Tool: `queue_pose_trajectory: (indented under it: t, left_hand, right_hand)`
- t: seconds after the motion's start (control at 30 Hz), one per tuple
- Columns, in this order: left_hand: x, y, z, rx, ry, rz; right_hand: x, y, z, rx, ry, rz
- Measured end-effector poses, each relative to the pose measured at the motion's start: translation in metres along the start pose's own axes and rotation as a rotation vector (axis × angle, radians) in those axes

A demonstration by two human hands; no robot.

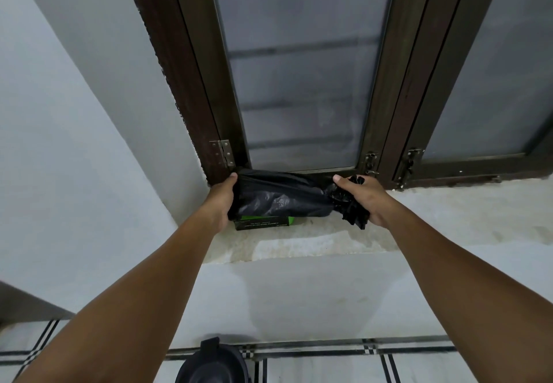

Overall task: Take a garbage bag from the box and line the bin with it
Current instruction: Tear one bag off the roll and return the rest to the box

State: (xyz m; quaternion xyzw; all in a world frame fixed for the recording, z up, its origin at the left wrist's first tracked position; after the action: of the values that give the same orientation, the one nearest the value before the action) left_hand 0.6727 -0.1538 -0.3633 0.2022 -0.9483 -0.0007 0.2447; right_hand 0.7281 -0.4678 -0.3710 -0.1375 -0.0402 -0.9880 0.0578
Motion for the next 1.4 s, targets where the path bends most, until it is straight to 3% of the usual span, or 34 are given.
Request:
queue_pose_trajectory:
  t: [0.17,0.4,0.7,1.0,1.23,1.4]
  left_hand:
    - [0.008,-0.002,-0.002,0.042,-0.006,0.05]
    - [0.009,-0.004,-0.005,-0.059,-0.133,0.054]
    - [0.018,-0.01,-0.003,0.052,-0.011,0.049]
    - [0.01,-0.009,-0.004,-0.068,-0.091,0.125]
    - [0.017,-0.021,-0.002,0.066,0.038,0.092]
    - [0.012,-0.025,-0.004,-0.067,-0.022,0.183]
  right_hand:
    - [0.006,0.006,0.002,0.071,0.022,-0.038]
    - [0.011,0.012,0.006,0.132,0.055,0.062]
    - [0.003,0.004,0.001,0.038,0.033,0.045]
    - [-0.004,0.0,-0.002,-0.069,-0.073,0.101]
    - [-0.008,-0.01,-0.002,-0.055,-0.034,0.123]
    - [-0.011,-0.01,-0.001,-0.067,-0.04,0.119]
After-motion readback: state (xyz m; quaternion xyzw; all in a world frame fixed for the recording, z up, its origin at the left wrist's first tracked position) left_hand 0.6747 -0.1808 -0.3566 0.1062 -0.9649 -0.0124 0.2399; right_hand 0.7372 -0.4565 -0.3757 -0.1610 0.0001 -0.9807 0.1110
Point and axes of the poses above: each hand's wrist, its own x-axis away from the middle knuckle, its own y-axis out of the back of the hand, z = x × y, the point moved 3 cm from there along -x, towards the middle knuckle, and after that the axes turned 4 degrees about -x, right-handed, at the moved point
